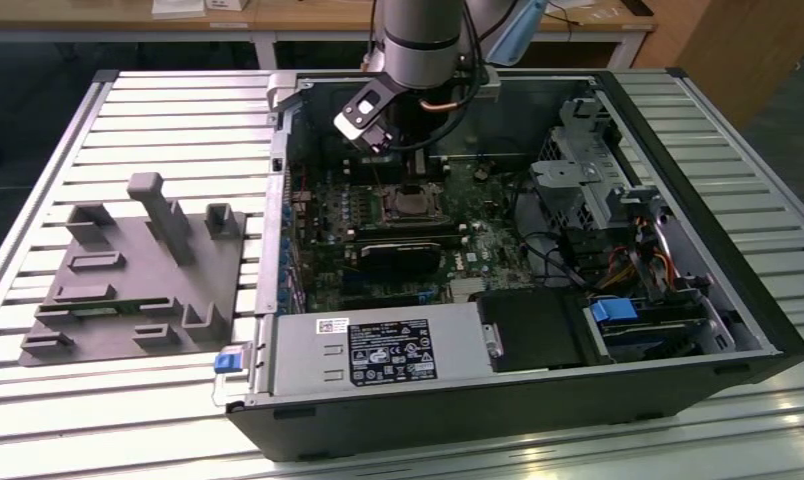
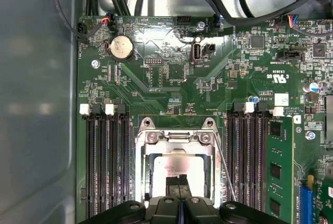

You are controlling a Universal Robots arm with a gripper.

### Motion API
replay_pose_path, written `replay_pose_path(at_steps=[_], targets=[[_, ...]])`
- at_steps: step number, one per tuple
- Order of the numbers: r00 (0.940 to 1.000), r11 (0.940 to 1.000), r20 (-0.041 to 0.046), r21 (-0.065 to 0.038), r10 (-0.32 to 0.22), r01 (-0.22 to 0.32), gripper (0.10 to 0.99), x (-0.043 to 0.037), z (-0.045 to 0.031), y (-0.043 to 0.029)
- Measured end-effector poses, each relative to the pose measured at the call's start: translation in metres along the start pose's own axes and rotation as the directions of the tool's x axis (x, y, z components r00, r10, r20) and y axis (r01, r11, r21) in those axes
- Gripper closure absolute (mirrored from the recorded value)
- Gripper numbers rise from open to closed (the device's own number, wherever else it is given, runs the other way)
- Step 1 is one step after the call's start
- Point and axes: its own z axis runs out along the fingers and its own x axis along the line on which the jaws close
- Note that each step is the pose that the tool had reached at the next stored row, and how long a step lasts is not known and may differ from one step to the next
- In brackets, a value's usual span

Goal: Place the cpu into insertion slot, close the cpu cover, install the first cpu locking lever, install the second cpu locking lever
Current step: 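Install the first cpu locking lever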

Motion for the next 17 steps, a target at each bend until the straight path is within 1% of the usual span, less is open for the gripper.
replay_pose_path(at_steps=[6,17], targets=[[1.0,1.0,-0.0001,0.0,0.0,0.0,0.98,0.0,-0.0042,0.0001],[1.0,1.0,0.0,0.0,0.0,0.0,0.98,-0.0002,-0.017,0.0003]])
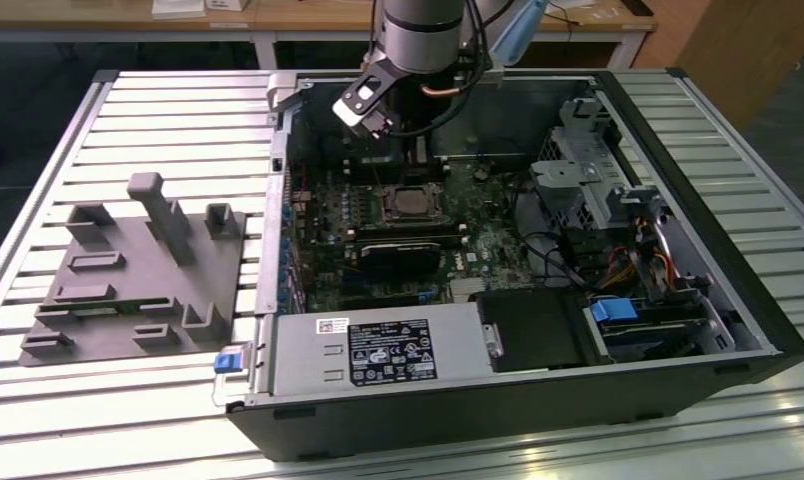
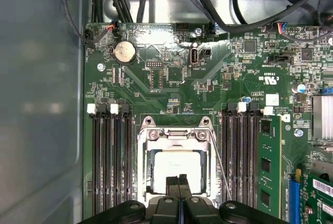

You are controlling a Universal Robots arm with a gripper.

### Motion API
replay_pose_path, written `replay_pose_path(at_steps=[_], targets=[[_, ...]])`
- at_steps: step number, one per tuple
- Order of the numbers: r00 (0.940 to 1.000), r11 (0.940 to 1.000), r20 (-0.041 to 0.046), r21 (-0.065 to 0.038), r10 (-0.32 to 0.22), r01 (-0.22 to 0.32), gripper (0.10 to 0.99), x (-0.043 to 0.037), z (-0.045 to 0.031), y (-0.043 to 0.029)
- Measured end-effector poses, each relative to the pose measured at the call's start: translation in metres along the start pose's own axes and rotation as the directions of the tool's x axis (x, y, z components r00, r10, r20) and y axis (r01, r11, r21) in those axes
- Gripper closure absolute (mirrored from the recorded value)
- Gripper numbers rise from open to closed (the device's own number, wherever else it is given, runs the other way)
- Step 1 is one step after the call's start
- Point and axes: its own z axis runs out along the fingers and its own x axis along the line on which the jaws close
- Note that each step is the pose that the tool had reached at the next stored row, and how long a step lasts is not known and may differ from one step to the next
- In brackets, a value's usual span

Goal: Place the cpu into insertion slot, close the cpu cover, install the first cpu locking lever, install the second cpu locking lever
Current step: 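Install the first cpu locking lever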

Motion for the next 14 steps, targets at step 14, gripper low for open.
replay_pose_path(at_steps=[14], targets=[[1.0,1.0,0.0,-0.002,0.0,0.0,0.98,-0.0002,-0.0199,0.0004]])
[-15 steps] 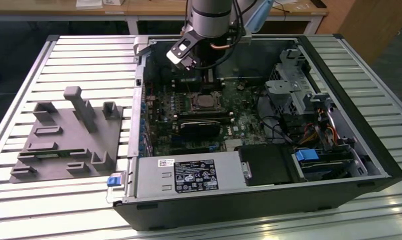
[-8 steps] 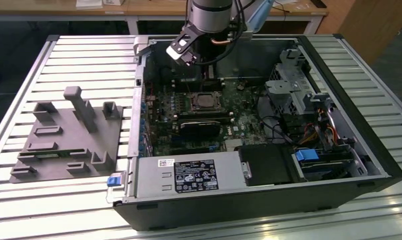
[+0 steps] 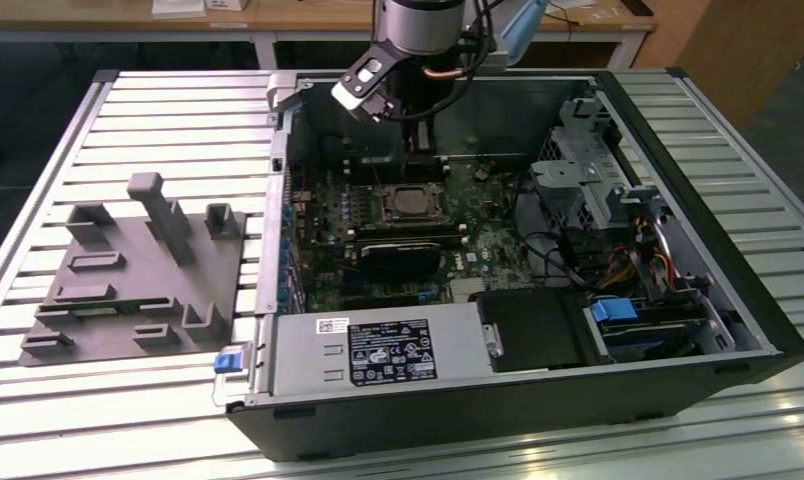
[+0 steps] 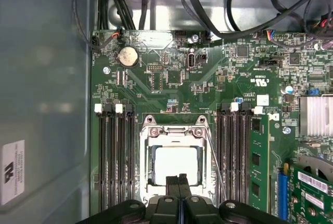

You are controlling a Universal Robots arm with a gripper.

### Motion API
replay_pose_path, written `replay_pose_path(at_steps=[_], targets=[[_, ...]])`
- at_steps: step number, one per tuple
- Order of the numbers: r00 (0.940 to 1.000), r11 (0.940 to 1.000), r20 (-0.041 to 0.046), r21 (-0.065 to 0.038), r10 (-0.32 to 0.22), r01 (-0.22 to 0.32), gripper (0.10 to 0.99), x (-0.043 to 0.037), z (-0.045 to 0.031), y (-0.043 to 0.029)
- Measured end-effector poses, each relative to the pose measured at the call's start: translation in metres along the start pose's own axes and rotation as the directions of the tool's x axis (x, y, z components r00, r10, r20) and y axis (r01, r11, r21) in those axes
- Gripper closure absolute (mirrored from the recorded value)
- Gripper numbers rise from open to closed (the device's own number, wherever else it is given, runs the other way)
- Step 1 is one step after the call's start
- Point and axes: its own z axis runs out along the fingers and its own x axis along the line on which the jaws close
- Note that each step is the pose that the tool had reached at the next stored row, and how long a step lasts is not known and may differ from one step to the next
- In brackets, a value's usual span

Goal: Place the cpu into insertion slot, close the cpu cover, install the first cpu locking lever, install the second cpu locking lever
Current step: 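Install the first cpu locking lever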

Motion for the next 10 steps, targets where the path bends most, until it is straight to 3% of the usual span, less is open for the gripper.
replay_pose_path(at_steps=[10], targets=[[1.0,1.0,-0.0001,-0.003,0.0,0.0,0.98,-0.0002,-0.0171,0.0004]])
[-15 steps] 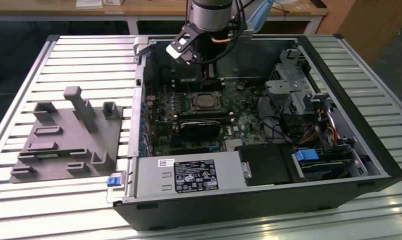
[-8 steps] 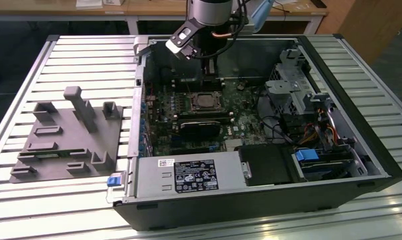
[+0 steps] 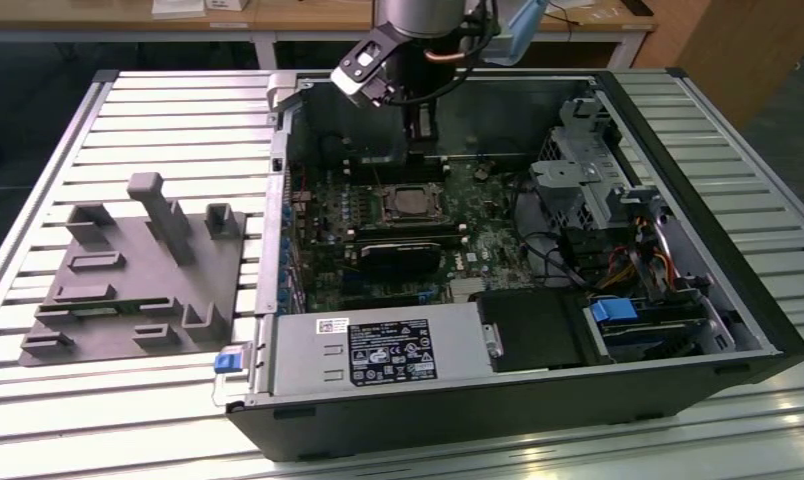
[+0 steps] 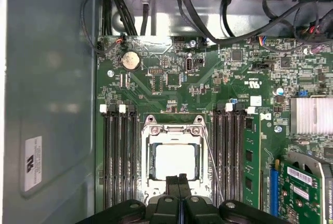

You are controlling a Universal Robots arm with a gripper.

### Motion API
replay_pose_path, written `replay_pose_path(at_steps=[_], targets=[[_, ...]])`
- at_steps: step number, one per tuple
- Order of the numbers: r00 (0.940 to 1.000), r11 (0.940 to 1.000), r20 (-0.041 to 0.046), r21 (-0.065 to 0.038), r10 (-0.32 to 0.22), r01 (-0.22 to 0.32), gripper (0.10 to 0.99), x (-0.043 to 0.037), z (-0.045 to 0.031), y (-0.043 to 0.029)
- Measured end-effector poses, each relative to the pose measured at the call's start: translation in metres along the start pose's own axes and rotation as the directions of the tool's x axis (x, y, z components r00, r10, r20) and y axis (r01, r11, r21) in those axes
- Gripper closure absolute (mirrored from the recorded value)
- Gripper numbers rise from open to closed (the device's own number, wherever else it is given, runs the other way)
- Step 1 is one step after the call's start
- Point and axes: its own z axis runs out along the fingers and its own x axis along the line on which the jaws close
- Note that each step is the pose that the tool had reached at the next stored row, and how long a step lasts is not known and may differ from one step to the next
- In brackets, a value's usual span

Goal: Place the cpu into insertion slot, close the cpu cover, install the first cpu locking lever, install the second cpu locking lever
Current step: 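Install the first cpu locking lever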

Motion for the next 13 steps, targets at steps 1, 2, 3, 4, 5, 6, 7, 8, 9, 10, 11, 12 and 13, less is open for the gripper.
replay_pose_path(at_steps=[1,2,3,4,5,6,7,8,9,10,11,12,13], targets=[[1.0,1.0,0.0001,0.0,0.0,0.0,0.98,0.0,-0.0013,0.0],[1.0,1.0,0.0001,0.0,0.0,0.0,0.98,0.0,-0.0023,0.0],[1.0,1.0,-0.0001,-0.001,0.0,0.0,0.98,0.0,-0.0026,0.0001],[1.0,1.0,-0.0003,-0.001,-0.001,0.001,0.98,0.0,-0.0026,0.0001],[1.0,1.0,-0.0005,-0.001,-0.007,0.007,0.98,0.0,-0.0026,0.0001],[0.9999,0.9999,-0.0006,-0.001,-0.017,0.017,0.98,0.0,-0.0027,0.0],[0.9995,0.9995,-0.0008,-0.001,-0.032,0.032,0.98,0.0,-0.0028,0.0],[0.9988,0.9988,-0.0011,-0.001,-0.048,0.048,0.98,0.0,-0.0028,0.0],[0.998,0.998,-0.0014,-0.001,-0.064,0.064,0.98,0.0,-0.0028,0.0],[0.9969,0.9969,-0.0017,-0.001,-0.079,0.079,0.98,0.0,-0.0029,0.0],[0.9955,0.9955,-0.0021,-0.002,-0.095,0.095,0.98,0.0,-0.0029,0.0],[0.9939,0.9939,-0.0025,-0.002,-0.11,0.11,0.98,0.0,-0.0028,0.0],[0.9921,0.9921,-0.0029,-0.002,-0.125,0.125,0.98,0.0,-0.0028,0.0001]])
